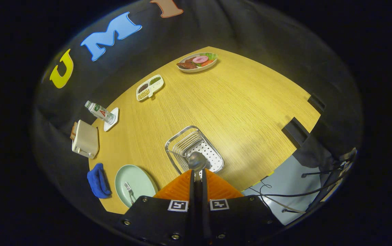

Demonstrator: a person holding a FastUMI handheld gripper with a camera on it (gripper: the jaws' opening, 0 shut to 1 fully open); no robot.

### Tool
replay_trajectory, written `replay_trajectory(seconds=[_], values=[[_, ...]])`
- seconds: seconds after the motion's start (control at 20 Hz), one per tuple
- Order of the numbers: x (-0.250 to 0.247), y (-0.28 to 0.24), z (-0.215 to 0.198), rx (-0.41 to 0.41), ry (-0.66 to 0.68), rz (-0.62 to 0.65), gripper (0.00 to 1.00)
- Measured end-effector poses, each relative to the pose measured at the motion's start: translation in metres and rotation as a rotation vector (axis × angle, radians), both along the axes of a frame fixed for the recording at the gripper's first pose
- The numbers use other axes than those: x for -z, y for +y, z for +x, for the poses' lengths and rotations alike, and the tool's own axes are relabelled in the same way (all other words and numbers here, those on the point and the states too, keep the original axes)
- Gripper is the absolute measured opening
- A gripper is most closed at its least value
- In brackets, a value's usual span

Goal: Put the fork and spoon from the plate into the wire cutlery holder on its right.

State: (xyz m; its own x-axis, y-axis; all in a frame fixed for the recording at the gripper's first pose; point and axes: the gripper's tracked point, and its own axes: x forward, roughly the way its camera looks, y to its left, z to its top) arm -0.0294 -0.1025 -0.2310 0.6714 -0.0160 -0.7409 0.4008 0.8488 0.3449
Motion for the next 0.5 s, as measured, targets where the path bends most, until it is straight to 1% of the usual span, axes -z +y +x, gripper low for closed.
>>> replay_trajectory(seconds=[0.05, 0.1, 0.2, 0.3, 0.5], values=[[-0.002, 0.001, 0.003, 0.0, -0.014, 0.002, 0.09], [-0.005, 0.001, 0.005, 0.005, -0.026, 0.001, 0.14], [-0.01, -0.004, 0.005, 0.013, -0.046, -0.018, 0.14], [-0.015, -0.005, 0.007, 0.015, -0.062, -0.049, 0.22], [-0.029, -0.003, 0.01, -0.022, -0.109, -0.12, 0.22]])
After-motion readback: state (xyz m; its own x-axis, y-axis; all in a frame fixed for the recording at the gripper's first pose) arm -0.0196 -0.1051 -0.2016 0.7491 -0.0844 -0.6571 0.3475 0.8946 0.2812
